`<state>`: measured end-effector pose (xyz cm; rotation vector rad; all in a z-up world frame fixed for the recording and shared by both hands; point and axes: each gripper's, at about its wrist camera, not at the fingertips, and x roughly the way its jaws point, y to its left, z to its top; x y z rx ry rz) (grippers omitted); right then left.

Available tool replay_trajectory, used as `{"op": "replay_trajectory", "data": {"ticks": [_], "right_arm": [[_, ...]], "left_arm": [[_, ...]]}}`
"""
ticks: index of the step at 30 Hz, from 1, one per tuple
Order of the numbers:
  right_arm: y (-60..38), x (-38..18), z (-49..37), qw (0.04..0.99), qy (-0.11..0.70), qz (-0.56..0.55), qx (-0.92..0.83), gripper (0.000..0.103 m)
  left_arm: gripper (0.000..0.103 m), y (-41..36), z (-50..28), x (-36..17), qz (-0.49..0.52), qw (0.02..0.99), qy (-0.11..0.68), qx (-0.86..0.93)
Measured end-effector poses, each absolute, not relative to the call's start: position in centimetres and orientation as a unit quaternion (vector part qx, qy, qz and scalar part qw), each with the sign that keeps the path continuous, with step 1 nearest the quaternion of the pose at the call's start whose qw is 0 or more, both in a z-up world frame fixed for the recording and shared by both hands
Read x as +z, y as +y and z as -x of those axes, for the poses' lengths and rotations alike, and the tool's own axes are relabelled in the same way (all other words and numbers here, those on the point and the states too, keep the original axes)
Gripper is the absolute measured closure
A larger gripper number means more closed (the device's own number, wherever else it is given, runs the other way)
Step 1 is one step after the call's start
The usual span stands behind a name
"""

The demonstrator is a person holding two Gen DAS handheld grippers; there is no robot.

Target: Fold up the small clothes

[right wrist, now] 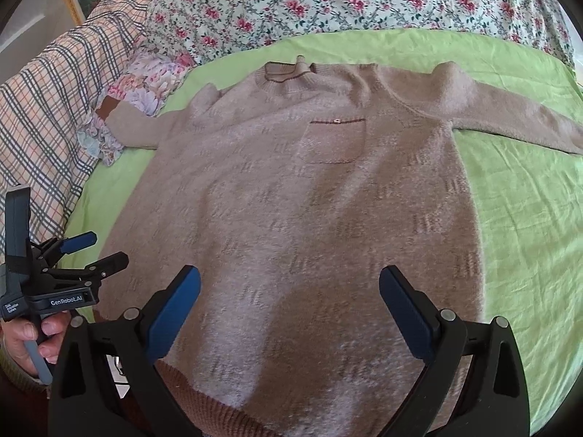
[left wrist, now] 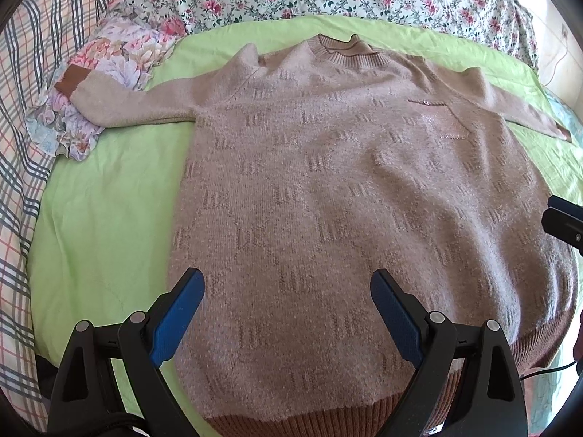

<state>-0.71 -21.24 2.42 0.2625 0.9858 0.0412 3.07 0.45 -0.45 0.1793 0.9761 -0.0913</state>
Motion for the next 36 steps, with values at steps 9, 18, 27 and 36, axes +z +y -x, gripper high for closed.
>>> {"op": "replay_trajectory", "data": {"ticks": [9, 18, 27, 36], "right_arm": [[-28.1, 2.2, 0.3, 0.878, 0.451, -0.151, -0.045, 0.004], [-40.0, 2.7, -0.1, 0.881, 0.411, -0.193, -0.134, 0.005], [-55.7, 3.6, 0.7, 0.845, 0.347, -0.291, -0.284, 0.032], [-66.1, 1.8, 0.7, 0.803, 0.28, -0.394, -0.35, 0.049]], "left_arm": [[0.01, 0.2, -6.7, 0.2, -0.076, 0.878, 0.471, -0.042], [0.01, -0.8, -10.7, 0.8, -0.073, 0.881, 0.466, -0.037], [0.01, -2.1, -13.4, -0.2, -0.086, 0.874, 0.477, -0.025], [0.01, -3.9, -15.1, -2.7, -0.099, 0.857, 0.506, -0.03]]}}
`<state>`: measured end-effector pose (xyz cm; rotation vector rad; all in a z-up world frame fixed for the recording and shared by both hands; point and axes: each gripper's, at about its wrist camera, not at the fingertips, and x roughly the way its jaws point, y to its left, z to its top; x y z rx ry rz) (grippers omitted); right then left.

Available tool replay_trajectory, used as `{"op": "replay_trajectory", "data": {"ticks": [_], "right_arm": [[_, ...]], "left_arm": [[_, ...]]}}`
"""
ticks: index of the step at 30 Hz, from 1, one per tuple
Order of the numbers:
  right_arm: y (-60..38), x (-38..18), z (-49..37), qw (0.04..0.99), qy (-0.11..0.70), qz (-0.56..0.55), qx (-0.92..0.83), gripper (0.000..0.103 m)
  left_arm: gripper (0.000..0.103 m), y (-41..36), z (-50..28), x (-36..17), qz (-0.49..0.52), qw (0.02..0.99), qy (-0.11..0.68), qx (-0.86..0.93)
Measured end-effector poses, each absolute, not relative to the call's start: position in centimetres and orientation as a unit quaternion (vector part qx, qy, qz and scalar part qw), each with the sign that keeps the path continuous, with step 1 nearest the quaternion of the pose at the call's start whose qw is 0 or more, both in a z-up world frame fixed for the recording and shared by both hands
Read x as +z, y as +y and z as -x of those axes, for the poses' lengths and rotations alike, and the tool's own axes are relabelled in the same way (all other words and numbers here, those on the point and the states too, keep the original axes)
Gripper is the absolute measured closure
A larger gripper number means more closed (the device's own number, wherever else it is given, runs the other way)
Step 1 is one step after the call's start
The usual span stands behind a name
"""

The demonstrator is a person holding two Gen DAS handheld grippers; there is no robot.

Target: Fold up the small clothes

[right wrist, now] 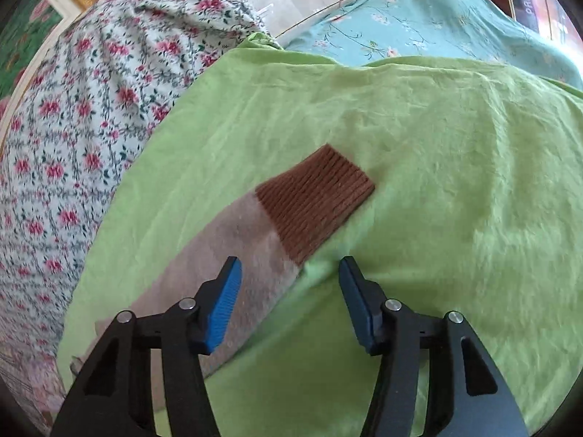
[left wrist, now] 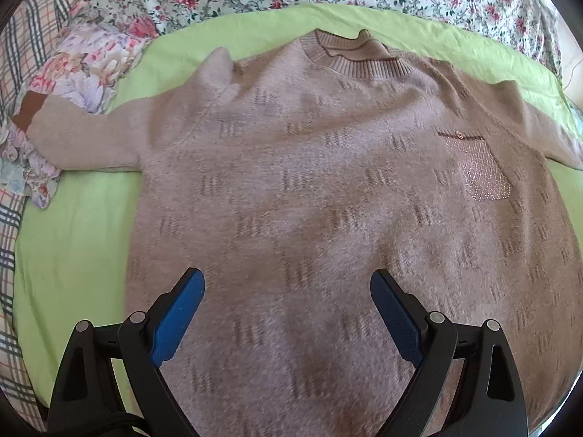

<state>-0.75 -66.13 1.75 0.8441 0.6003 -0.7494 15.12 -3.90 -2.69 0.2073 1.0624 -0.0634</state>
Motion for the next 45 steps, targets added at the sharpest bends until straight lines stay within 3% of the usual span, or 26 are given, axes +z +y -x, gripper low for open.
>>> {"op": "replay_trajectory", "data": {"ticks": [1, 2, 3, 10, 16, 26, 34, 39, 40, 42, 43, 45], "right_arm": [[-66.3, 1.9, 0.2, 0.805, 0.282, -0.392, -0.345, 0.058], [-66.3, 1.8, -0.8, 0.807, 0.289, -0.392, -0.335, 0.083], [-66.0, 2.0, -1.4, 0.81, 0.295, -0.391, -0.322, 0.095], [-53.5, 5.9, -8.2, 0.878, 0.346, -0.285, -0.168, 0.096], [-38.2, 6.6, -13.3, 0.882, 0.382, -0.275, 0.015, 0.096], [-21.2, 0.9, -21.4, 0.824, 0.437, -0.316, 0.174, 0.096], [-16.7, -2.8, -24.0, 0.797, 0.475, -0.319, 0.194, 0.096], [-16.5, -4.2, -24.4, 0.778, 0.497, -0.334, 0.19, 0.092], [-17.0, -4.0, -24.2, 0.775, 0.495, -0.343, 0.192, 0.087], [-17.9, -3.2, -23.6, 0.783, 0.482, -0.346, 0.188, 0.067], [-18.7, -2.6, -23.1, 0.79, 0.47, -0.35, 0.183, 0.052], [-20.1, -1.3, -22.1, 0.798, 0.449, -0.361, 0.178, 0.046]], "left_arm": [[0.01, -4.0, -15.3, -2.7, -0.096, 0.857, 0.506, -0.033], [0.01, -4.1, -15.4, -2.8, -0.096, 0.856, 0.507, -0.034], [0.01, -4.2, -15.4, -2.8, -0.094, 0.856, 0.506, -0.036], [0.01, -4.1, -15.1, -2.3, -0.078, 0.861, 0.5, -0.049], [0.01, -2.7, -14.2, -1.5, -0.063, 0.868, 0.491, -0.048], [0.01, 1.0, -13.8, -0.8, -0.019, 0.877, 0.479, -0.045], [0.01, 2.1, -15.0, -1.8, 0.016, 0.871, 0.486, -0.069], [0.01, 0.9, -17.0, -2.8, 0.042, 0.86, 0.499, -0.102], [0.01, 0.5, -17.4, -2.9, 0.047, 0.858, 0.499, -0.109], [0.01, -0.6, -18.6, -3.2, 0.057, 0.854, 0.502, -0.127], [0.01, -1.2, -19.3, -3.4, 0.061, 0.851, 0.503, -0.136], [0.008, -2.4, -21.0, -4.1, 0.065, 0.848, 0.505, -0.146]]}}
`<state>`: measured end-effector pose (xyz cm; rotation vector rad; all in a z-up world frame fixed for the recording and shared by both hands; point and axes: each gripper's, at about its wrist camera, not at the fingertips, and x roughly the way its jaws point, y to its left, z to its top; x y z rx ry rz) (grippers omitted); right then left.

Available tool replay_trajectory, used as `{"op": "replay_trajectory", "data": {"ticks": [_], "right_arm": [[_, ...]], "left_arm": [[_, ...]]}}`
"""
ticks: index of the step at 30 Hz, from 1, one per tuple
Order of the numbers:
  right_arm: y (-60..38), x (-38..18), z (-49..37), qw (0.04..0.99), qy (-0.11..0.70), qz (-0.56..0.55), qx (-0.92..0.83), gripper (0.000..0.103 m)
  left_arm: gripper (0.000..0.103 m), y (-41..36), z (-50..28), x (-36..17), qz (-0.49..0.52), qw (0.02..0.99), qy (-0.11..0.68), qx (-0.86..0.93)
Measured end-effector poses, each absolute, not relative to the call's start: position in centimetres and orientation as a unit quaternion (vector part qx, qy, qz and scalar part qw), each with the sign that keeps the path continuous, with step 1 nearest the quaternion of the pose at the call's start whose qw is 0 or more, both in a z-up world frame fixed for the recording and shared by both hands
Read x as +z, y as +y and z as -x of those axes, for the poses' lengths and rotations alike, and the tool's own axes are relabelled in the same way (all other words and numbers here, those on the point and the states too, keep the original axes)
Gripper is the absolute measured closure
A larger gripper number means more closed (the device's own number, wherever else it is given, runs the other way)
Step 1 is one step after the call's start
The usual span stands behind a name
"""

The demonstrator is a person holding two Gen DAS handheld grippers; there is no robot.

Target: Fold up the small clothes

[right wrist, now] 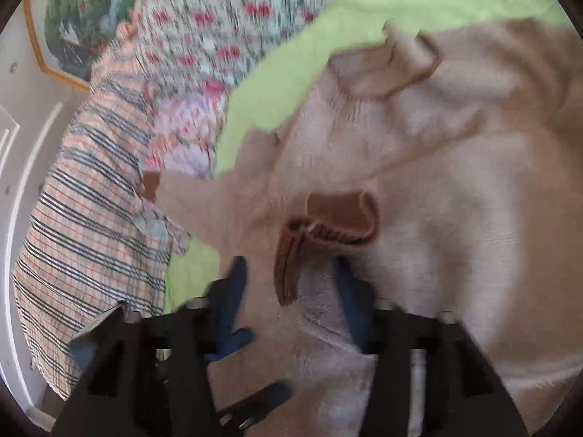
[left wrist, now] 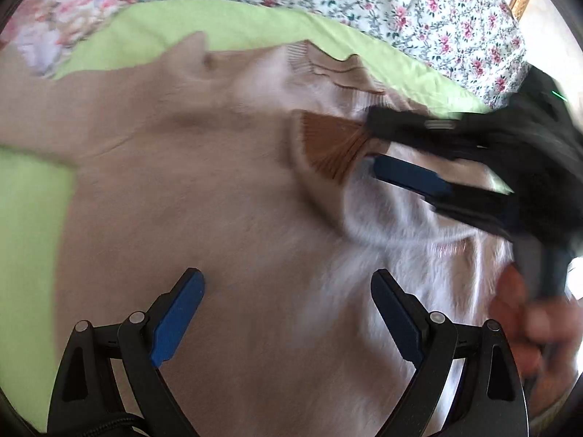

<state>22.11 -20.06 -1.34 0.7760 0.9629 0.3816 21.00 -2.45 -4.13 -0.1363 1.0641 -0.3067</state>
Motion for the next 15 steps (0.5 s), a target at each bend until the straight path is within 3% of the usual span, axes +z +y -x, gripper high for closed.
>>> {"op": "replay_trajectory", "data": {"ticks": [5, 6, 8, 9, 10, 13, 15], "right_arm": [[-24.1, 1.3, -17.3, 0.822, 0.403, -0.377, 0.139, 0.046], [-24.9, 1.5, -16.2, 0.826, 0.397, -0.379, 0.129, 0.046], [-26.3, 1.9, -14.2, 0.831, 0.388, -0.384, 0.105, 0.047], [-27.1, 2.0, -13.3, 0.833, 0.385, -0.385, 0.096, 0.046], [-27.9, 2.0, -12.3, 0.835, 0.383, -0.387, 0.083, 0.047], [-29.9, 2.0, -10.1, 0.838, 0.377, -0.392, 0.055, 0.046], [-30.6, 1.8, -9.4, 0.838, 0.378, -0.392, 0.041, 0.046]], "left_arm": [[0.006, -4.4, -25.7, -4.9, 0.05, 0.86, 0.492, -0.125], [0.012, -4.5, -26.4, -4.8, 0.052, 0.863, 0.486, -0.125], [0.05, -4.3, -27.7, -4.4, 0.054, 0.87, 0.474, -0.128], [0.083, -4.0, -28.1, -4.2, 0.058, 0.869, 0.473, -0.134], [0.089, -3.4, -28.2, -3.9, 0.068, 0.87, 0.469, -0.138], [0.088, -1.1, -27.6, -3.3, 0.087, 0.881, 0.447, -0.13], [0.082, 0.0, -27.5, -4.0, 0.108, 0.872, 0.457, -0.139]]}}
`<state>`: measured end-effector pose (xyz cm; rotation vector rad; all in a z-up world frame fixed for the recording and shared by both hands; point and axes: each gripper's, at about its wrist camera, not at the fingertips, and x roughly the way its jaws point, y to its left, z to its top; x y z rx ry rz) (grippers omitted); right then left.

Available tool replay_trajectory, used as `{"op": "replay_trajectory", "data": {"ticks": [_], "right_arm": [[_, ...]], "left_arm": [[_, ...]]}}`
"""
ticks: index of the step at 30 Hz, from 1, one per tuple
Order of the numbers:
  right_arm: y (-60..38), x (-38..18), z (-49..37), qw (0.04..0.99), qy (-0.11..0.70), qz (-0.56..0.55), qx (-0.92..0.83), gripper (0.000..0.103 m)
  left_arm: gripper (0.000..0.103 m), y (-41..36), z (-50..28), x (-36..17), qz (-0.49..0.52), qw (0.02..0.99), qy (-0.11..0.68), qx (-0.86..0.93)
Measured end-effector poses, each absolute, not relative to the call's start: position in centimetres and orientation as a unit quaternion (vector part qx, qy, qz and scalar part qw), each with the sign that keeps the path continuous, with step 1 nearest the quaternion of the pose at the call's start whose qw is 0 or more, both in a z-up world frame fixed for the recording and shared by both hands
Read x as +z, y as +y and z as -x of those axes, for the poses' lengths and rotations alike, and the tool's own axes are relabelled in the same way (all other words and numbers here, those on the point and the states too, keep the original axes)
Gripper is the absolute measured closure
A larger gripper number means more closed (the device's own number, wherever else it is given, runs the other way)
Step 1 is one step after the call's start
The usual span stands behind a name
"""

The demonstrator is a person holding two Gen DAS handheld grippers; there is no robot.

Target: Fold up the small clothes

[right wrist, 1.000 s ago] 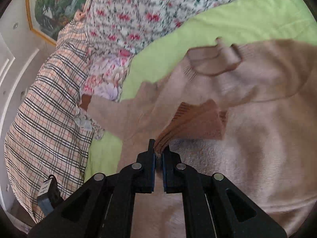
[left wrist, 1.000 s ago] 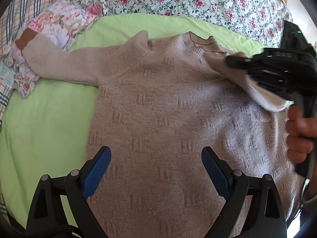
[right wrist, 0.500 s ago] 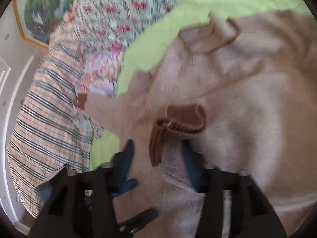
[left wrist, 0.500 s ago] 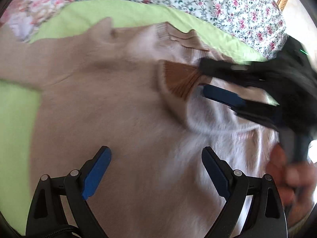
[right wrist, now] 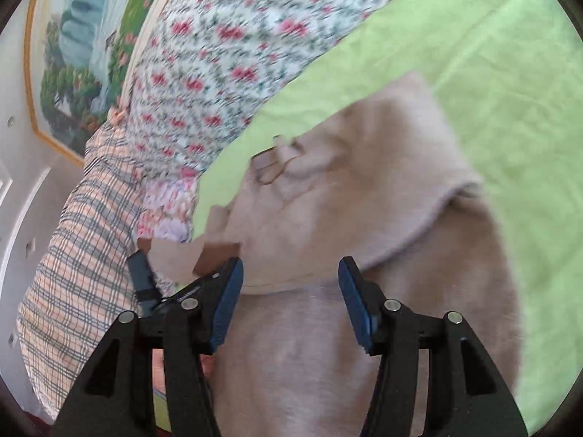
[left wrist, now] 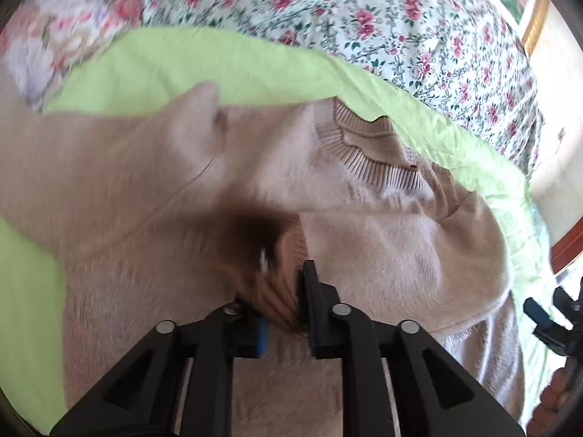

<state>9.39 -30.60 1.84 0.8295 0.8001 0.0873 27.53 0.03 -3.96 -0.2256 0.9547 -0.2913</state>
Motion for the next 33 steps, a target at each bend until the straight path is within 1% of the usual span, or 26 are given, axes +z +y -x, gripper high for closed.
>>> {"op": "replay_trajectory", "data": {"ticks": [1, 3, 5, 6, 7, 9, 11, 15, 21, 24, 25, 26, 30, 33], "right_arm": [[-31.0, 1.7, -9.2, 0.837, 0.381, -0.392, 0.033, 0.047], [-31.7, 1.5, -8.8, 0.833, 0.383, -0.399, 0.023, 0.047], [-32.5, 1.4, -8.4, 0.832, 0.381, -0.404, 0.015, 0.047], [-32.6, 1.5, -8.4, 0.832, 0.38, -0.403, 0.012, 0.047], [-33.0, 1.8, -8.3, 0.835, 0.378, -0.4, 0.008, 0.047], [-33.6, 2.3, -8.2, 0.842, 0.376, -0.388, -0.001, 0.047], [-34.5, 2.7, -8.3, 0.851, 0.374, -0.369, -0.017, 0.047], [-36.3, 1.8, -11.1, 0.852, 0.401, -0.334, -0.044, 0.046], [-38.7, -1.4, -18.1, 0.845, 0.449, -0.28, -0.077, 0.046], [-39.2, -3.7, -20.9, 0.829, 0.481, -0.279, -0.063, 0.047], [-38.9, -3.9, -21.4, 0.83, 0.486, -0.27, -0.047, 0.062], [-38.9, -3.7, -21.4, 0.831, 0.488, -0.264, -0.042, 0.092], [-40.5, -1.6, -19.0, 0.852, 0.451, -0.254, -0.074, 0.094], [-41.2, -3.3, -18.5, 0.84, 0.468, -0.263, -0.083, 0.095]], "left_arm": [[0.076, 0.1, -27.6, -4.2, 0.113, 0.868, 0.462, -0.142], [0.071, -0.1, -27.8, -4.5, 0.119, 0.861, 0.47, -0.152], [0.075, -1.0, -28.2, -4.6, 0.112, 0.863, 0.466, -0.158], [0.093, -1.4, -28.2, -4.5, 0.106, 0.865, 0.462, -0.165], [0.097, -1.9, -28.0, -4.2, 0.098, 0.868, 0.458, -0.167], [0.097, -1.6, -27.2, -2.5, 0.077, 0.89, 0.424, -0.151], [0.097, -0.2, -26.9, -1.4, 0.081, 0.904, 0.397, -0.138], [0.096, 1.0, -27.4, -3.0, 0.067, 0.892, 0.425, -0.138], [0.095, 1.2, -26.6, -3.7, 0.077, 0.893, 0.421, -0.143], [0.096, 1.1, -26.4, -3.8, 0.079, 0.896, 0.412, -0.145], [0.096, 1.0, -26.4, -3.6, 0.076, 0.899, 0.407, -0.146], [0.096, 0.8, -26.3, -3.2, 0.071, 0.902, 0.399, -0.15], [0.096, -0.5, -25.7, -1.6, 0.058, 0.914, 0.364, -0.169], [0.096, -0.9, -26.6, -2.8, 0.048, 0.905, 0.391, -0.158]]}}
